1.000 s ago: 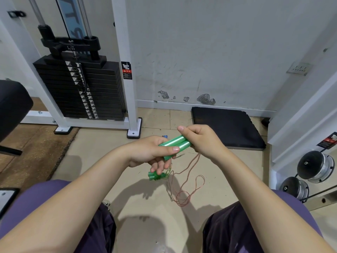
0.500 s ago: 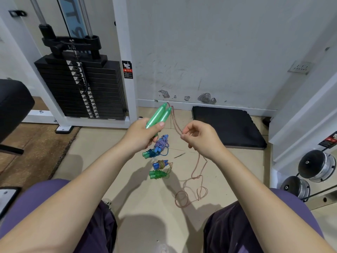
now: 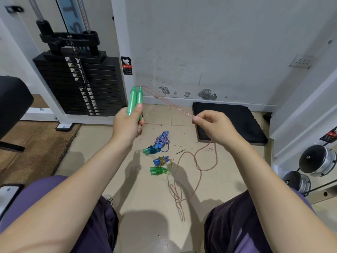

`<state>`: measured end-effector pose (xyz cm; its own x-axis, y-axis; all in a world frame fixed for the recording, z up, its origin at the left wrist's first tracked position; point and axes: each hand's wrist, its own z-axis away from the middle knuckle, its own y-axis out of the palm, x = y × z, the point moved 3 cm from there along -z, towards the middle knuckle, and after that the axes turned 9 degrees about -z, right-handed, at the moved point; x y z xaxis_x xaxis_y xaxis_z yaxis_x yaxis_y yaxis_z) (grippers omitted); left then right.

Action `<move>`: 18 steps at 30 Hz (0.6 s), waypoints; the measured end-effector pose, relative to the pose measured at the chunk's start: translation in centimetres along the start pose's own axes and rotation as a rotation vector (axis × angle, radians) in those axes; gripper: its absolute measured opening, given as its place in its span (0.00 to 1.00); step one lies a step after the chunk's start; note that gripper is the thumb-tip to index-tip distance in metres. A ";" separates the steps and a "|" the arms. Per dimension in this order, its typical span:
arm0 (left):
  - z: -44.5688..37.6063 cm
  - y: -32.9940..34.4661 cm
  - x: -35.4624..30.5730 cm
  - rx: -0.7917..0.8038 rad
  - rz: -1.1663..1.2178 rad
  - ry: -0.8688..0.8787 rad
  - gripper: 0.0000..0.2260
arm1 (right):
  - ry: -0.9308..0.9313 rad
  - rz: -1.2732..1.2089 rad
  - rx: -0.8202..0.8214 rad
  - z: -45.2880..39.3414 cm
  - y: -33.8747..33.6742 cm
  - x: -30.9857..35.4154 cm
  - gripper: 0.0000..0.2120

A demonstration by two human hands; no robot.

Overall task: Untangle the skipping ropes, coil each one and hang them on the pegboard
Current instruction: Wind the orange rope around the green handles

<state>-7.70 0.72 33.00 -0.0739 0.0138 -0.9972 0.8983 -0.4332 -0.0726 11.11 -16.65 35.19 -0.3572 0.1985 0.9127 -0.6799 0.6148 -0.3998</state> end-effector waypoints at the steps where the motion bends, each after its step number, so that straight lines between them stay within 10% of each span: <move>1: -0.1 0.0 0.0 0.020 -0.017 -0.002 0.11 | 0.003 -0.014 -0.006 0.0 -0.3 0.0 0.09; 18: 1.0 1.4 0.5 0.305 -0.153 0.059 0.11 | 0.077 -0.115 0.213 0.9 1.6 0.3 0.10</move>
<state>-6.89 -0.76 32.37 -0.1641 0.1476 -0.9753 0.7073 -0.6716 -0.2207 9.32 -16.27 34.75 -0.2256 0.1997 0.9535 -0.8358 0.4633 -0.2947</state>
